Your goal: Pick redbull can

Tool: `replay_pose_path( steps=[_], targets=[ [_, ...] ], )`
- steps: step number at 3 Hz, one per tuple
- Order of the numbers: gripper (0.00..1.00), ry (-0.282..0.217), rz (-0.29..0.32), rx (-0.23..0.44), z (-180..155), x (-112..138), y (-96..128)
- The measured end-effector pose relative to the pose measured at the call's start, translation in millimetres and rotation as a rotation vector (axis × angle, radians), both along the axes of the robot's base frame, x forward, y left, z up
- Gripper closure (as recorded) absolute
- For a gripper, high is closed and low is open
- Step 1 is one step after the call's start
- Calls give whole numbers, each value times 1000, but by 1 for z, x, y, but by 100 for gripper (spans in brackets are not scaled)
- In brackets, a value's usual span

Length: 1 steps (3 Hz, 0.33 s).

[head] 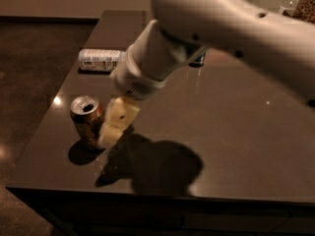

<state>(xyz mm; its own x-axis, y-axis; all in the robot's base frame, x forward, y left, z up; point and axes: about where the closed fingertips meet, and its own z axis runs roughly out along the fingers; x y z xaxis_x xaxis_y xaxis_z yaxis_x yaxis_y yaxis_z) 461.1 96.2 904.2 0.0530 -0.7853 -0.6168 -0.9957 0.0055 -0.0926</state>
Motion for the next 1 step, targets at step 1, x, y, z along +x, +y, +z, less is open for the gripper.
replay_pose_path(
  steps=[1],
  targets=[
    [0,-8,-23,11,8,13,-22]
  ],
)
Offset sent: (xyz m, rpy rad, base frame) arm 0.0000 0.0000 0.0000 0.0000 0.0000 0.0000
